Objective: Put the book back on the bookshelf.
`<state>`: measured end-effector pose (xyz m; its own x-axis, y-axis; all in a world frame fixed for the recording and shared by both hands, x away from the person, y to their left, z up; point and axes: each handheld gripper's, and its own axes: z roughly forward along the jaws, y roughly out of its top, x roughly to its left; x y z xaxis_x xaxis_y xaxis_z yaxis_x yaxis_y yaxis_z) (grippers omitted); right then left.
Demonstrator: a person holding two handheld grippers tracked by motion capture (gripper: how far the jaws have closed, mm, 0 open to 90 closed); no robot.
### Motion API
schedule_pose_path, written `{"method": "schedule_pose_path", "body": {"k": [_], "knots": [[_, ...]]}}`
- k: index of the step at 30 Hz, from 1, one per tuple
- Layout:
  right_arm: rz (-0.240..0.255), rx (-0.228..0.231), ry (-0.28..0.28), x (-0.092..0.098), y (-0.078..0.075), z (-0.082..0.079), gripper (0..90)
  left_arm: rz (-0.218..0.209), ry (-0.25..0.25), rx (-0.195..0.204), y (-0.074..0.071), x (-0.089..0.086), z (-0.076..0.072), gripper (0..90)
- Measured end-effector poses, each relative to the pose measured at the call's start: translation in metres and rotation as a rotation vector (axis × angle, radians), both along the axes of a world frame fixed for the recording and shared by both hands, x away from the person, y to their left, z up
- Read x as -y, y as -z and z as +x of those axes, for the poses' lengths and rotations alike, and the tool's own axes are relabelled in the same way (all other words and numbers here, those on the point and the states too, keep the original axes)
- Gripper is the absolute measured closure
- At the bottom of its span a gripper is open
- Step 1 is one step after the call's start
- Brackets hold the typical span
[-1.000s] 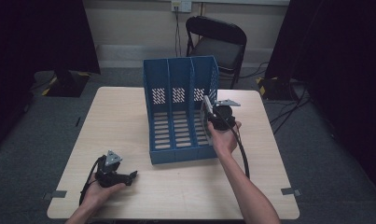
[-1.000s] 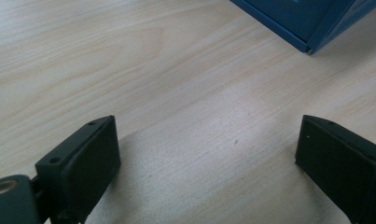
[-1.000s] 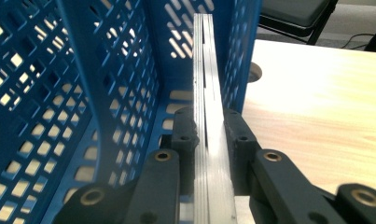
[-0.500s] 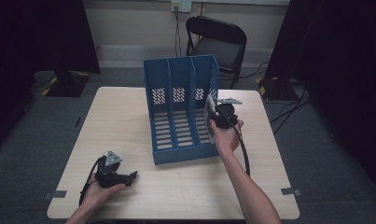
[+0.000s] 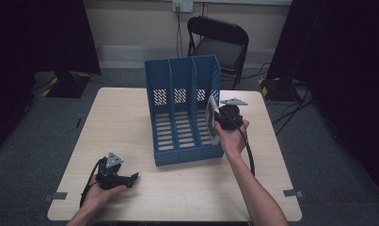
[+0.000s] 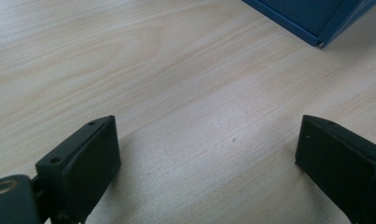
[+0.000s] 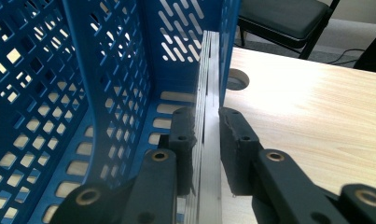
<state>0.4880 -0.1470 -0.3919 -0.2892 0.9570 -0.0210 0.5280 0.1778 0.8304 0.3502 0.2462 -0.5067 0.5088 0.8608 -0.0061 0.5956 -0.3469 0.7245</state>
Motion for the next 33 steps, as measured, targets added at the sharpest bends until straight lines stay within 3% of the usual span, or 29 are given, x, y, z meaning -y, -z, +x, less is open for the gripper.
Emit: {"method": "schedule_pose_path", "body": {"k": [7, 22, 33], "knots": [[0.016, 0.003, -0.009, 0.002, 0.001, 0.000, 75.0, -0.001, 0.000, 0.000, 0.000, 0.000, 0.000, 5.7], [0.036, -0.002, -0.045, 0.007, 0.003, -0.003, 59.1, -0.005, -0.004, 0.001, 0.000, 0.000, -0.001, 5.7], [0.050, 0.002, -0.086, 0.006, 0.007, -0.013, 53.2, 0.000, 0.000, 0.000, 0.000, 0.000, -0.002, 5.7]]}}
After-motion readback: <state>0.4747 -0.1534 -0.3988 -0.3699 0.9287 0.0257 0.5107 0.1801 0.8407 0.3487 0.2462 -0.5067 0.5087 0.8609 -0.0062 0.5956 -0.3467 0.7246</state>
